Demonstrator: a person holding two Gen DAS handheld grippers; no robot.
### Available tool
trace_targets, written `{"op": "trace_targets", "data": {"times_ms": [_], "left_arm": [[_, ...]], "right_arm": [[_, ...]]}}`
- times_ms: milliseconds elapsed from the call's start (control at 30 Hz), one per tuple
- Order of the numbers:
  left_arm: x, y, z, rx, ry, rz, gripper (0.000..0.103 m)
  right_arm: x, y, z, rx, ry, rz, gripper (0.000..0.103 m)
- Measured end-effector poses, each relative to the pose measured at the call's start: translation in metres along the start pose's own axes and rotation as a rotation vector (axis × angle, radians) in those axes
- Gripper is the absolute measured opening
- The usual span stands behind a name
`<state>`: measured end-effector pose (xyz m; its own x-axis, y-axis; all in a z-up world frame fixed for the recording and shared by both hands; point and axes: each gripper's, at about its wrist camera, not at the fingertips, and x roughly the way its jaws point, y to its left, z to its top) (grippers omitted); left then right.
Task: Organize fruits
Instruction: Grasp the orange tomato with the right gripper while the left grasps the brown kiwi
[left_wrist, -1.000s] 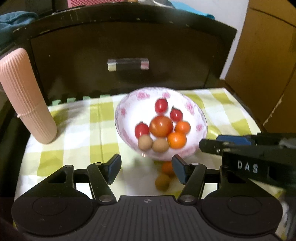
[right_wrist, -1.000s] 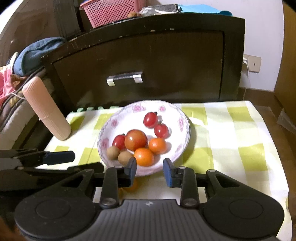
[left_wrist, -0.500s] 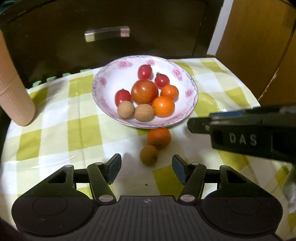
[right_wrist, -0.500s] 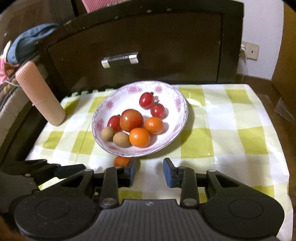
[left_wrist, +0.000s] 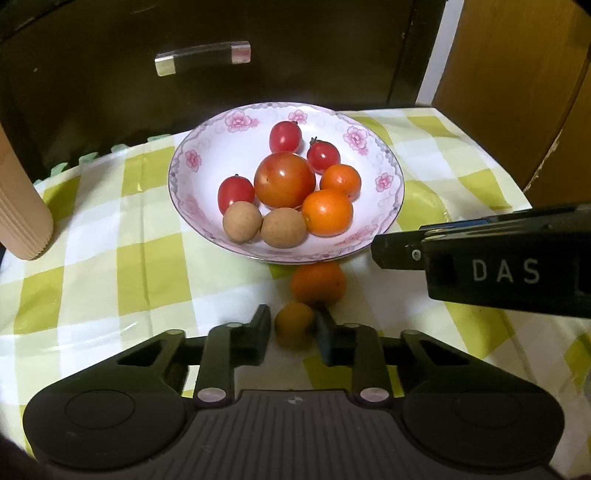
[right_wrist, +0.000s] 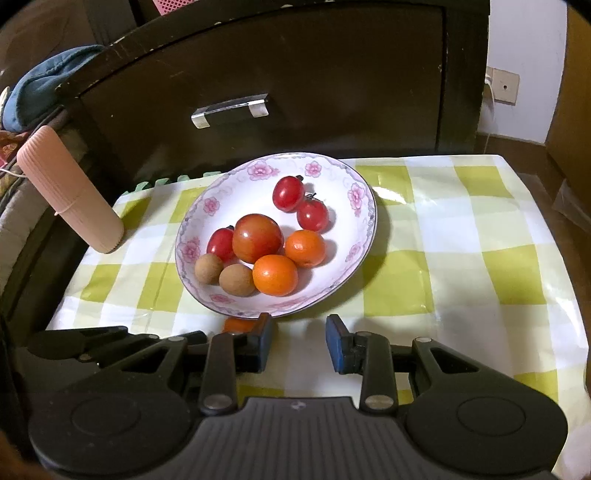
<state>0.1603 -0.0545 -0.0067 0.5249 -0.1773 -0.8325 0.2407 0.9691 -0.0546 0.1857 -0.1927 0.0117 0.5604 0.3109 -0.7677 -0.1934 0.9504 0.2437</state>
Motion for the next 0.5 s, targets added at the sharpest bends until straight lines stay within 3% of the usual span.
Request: {"op": "trace_targets", "data": {"times_ms": [500], "left_arm": [[-0.017,0.015,-0.010,-0.024,0.040,0.015,0.031]], "right_arm": [[0.019,0.014,0.004,0.065,0.088,0.026,0.033]]}}
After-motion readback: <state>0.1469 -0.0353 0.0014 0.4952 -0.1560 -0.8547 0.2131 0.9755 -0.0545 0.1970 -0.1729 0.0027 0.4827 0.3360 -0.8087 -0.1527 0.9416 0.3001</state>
